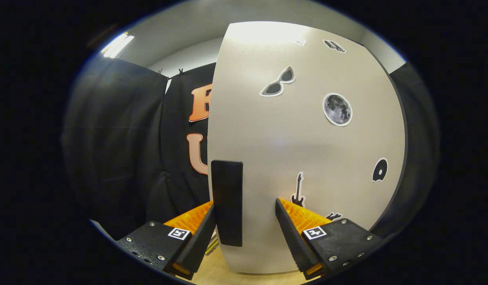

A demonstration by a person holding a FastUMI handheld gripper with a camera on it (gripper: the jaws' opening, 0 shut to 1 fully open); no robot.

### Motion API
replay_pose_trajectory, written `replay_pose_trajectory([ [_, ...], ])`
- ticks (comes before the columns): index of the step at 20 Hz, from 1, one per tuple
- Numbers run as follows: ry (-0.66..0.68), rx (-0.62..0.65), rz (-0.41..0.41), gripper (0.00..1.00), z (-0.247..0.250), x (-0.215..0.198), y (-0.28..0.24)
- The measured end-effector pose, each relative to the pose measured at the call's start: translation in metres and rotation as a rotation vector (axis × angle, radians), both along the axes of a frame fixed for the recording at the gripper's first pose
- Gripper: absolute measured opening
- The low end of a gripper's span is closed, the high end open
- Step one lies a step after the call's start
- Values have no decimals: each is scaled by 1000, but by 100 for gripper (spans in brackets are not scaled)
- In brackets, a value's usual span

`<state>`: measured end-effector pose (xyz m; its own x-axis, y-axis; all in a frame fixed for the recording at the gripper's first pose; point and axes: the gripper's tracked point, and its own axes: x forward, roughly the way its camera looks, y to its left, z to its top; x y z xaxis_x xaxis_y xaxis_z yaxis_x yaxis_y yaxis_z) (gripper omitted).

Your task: Open the shoe cabinet door, grab the shoes and put them into the shoe cabinet, then close the shoe cabinet door.

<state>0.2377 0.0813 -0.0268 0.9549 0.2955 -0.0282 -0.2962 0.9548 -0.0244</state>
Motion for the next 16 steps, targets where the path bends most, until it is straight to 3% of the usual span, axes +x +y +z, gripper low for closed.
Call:
replay_pose_trajectory([
  [16, 11, 36, -88, 89, -1, 7, 6],
])
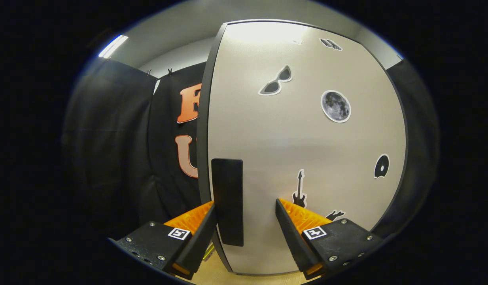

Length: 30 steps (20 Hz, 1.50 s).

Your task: Open the shoe cabinet door, grab the shoes and put them into the shoe cabinet, then close the shoe cabinet door.

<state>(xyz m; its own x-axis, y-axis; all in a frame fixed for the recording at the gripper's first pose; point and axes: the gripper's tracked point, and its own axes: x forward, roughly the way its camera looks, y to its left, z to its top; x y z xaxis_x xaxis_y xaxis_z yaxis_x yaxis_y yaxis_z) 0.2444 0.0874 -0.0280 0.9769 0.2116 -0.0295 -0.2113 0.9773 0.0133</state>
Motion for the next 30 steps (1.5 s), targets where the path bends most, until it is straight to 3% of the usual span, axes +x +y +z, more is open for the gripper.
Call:
replay_pose_trajectory([
  [7, -37, 15, -22, 89, 27, -39, -11],
  [14, -12, -42, -97, 90, 13, -121, -46],
  [21, -3, 14, -175, 90, 11, -199, -91],
  [30, -1, 8, -209, 91, 20, -262, -109],
])
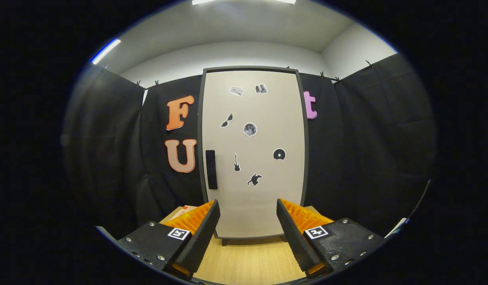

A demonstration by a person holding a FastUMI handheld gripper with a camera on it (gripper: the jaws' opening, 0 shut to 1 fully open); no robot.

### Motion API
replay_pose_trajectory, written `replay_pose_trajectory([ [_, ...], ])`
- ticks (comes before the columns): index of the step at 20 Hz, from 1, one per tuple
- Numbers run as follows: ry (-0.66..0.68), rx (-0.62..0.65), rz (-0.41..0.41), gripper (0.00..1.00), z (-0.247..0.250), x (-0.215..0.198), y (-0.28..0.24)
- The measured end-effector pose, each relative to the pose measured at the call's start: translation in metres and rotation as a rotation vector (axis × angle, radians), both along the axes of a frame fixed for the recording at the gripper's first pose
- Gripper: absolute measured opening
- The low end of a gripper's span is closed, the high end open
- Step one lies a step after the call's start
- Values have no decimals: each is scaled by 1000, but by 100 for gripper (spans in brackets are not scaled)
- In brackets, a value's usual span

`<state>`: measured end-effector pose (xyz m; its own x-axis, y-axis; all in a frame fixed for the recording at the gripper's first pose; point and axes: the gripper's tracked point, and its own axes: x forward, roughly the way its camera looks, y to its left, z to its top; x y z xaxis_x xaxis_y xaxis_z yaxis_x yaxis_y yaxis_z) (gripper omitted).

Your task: Open the shoe cabinet door, grab the shoes and put them into the shoe cabinet, then close the shoe cabinet door.

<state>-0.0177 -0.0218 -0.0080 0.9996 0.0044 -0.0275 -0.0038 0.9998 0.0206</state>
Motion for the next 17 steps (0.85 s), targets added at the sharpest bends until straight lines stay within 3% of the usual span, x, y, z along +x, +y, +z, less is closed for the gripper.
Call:
replay_pose_trajectory([
  [7, -22, -22, -18, 90, 13, -25, 6],
  [17, -23, -20, -33, 92, 10, -25, 12],
])
